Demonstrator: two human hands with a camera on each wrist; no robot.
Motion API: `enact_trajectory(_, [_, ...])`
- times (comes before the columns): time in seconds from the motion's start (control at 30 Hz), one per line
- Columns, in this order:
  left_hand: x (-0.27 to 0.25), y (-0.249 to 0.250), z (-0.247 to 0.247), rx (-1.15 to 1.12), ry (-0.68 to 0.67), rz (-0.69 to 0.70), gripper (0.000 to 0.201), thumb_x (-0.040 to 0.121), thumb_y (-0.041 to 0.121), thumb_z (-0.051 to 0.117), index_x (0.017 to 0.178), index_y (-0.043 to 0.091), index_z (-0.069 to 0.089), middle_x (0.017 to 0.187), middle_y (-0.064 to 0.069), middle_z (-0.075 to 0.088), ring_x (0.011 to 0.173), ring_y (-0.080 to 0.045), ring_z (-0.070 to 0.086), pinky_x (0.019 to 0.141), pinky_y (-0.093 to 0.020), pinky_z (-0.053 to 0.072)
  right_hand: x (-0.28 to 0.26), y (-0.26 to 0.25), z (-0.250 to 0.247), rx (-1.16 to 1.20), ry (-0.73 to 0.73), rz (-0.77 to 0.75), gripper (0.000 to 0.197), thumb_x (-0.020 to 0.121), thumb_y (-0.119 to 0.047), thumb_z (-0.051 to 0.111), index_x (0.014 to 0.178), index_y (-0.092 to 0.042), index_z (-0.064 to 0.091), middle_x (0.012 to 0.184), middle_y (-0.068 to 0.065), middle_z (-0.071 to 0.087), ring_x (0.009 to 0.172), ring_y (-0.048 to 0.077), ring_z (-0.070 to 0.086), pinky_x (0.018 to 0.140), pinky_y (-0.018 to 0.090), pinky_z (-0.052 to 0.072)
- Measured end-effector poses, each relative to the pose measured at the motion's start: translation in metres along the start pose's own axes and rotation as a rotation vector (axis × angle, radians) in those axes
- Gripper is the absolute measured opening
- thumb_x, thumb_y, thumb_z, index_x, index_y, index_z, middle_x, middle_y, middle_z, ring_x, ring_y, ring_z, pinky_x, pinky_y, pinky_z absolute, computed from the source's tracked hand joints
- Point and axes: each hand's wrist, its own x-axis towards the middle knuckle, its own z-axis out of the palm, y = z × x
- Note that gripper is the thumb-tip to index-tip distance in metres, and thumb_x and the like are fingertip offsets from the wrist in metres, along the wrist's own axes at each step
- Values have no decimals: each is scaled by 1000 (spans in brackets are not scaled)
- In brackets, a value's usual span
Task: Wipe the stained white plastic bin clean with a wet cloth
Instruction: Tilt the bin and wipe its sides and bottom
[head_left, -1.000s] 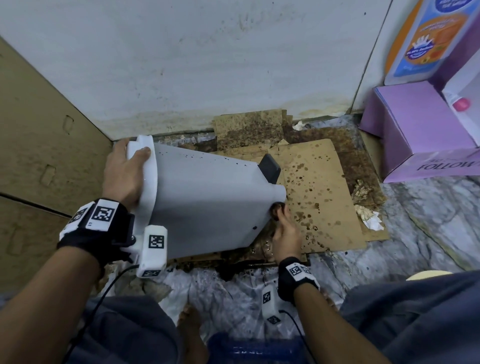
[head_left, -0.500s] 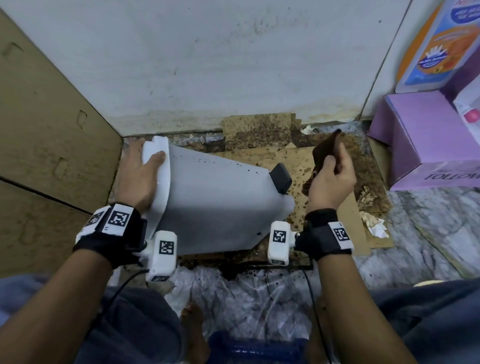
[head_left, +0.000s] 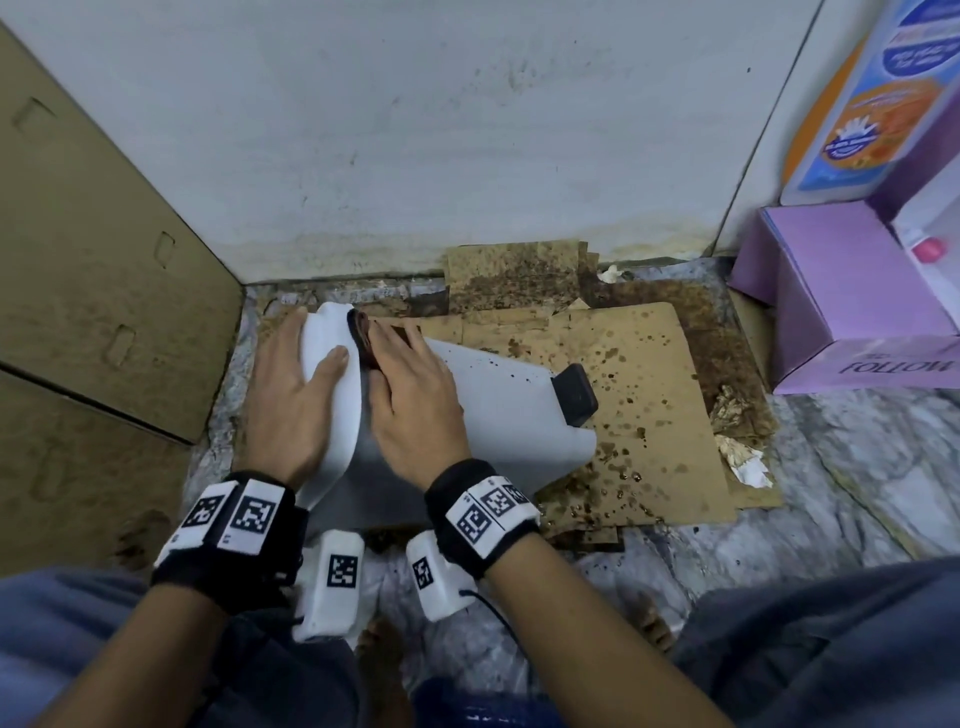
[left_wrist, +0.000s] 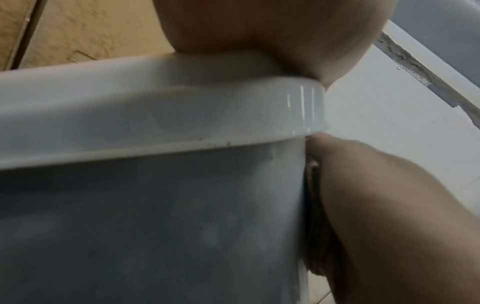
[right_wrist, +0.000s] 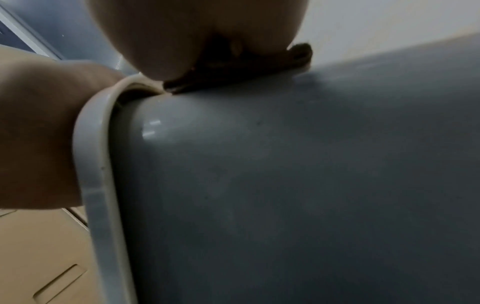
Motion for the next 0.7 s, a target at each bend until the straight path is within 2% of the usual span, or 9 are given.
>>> enact_trajectory(0.07, [-5, -4, -2, -5, 2, 1, 57, 100, 34, 50, 153, 23, 30, 158, -3, 31, 143, -19, 30, 108, -27, 21, -4, 6, -2, -39, -92, 1, 49, 101, -22, 32, 150, -18, 29, 159, -3, 23, 149, 16, 5, 120, 37, 5])
enact_trajectory(0.13, [-10, -8, -6, -11, 3, 13, 58, 99, 33, 51, 153, 20, 31, 157, -4, 32, 141, -20, 32, 107, -27, 21, -8, 18, -3, -81, -136, -2, 49, 102, -24, 30, 150, -22, 26, 160, -6, 19, 149, 13, 3, 120, 35, 0])
enact_trajectory(0.27, [-14, -13, -16, -61, -3, -29, 70, 87, 44, 47, 151, 20, 34, 156, -4, 34, 139, -21, 35, 113, -36, 26, -9, 56, -8, -77, -110, 100, 48, 100, -17, 33, 148, -17, 33, 156, 0, 29, 147, 19, 17, 121, 38, 13])
enact_trajectory(0.3, [-14, -15, -17, -69, -2, -36, 70, 86, 45, 47, 151, 21, 34, 155, -4, 34, 139, -21, 35, 114, -38, 27, -7, 62, -10, -31, -71, 125, 47, 99, -12, 35, 146, -14, 38, 154, 2, 35, 145, 21, 23, 120, 33, 16])
enact_trajectory(0.4, [-14, -14, -16, -61, -4, -34, 61, 94, 37, 52, 151, 23, 34, 155, -4, 35, 139, -22, 35, 115, -41, 26, -7, 62, -18, 158, 74, 173, 47, 95, 2, 38, 140, -9, 47, 145, 7, 46, 138, 21, 37, 112, 11, 18])
enact_trajectory(0.43, [-14, -13, -16, -56, -1, -28, 58, 97, 34, 52, 151, 23, 34, 155, -4, 35, 140, -22, 34, 117, -42, 26, -9, 57, -20, 198, 105, 144, 48, 95, 5, 37, 139, -9, 48, 144, 7, 47, 137, 19, 38, 112, 10, 19])
enact_trajectory(0.53, [-13, -7, -14, -57, -5, -12, 61, 95, 39, 42, 152, 20, 34, 155, -6, 35, 142, -21, 33, 118, -41, 23, -27, 37, -14, 169, 68, -58, 51, 92, 5, 35, 136, -11, 53, 144, 5, 48, 139, 17, 36, 117, 26, 24])
enact_trajectory(0.6, [-14, -4, -13, -57, -8, -8, 63, 92, 40, 35, 152, 19, 34, 155, -6, 35, 141, -21, 33, 117, -39, 24, -38, 28, -5, 63, 41, -182, 52, 89, 4, 35, 133, -13, 56, 142, 7, 51, 139, 23, 36, 117, 36, 28])
enact_trajectory(0.7, [-16, -4, -13, -44, -5, -12, 66, 90, 42, 35, 152, 20, 34, 155, -6, 35, 140, -21, 34, 111, -32, 24, -33, 23, -3, -19, -20, -252, 53, 87, -4, 32, 134, -14, 55, 144, 9, 48, 141, 28, 34, 115, 42, 29])
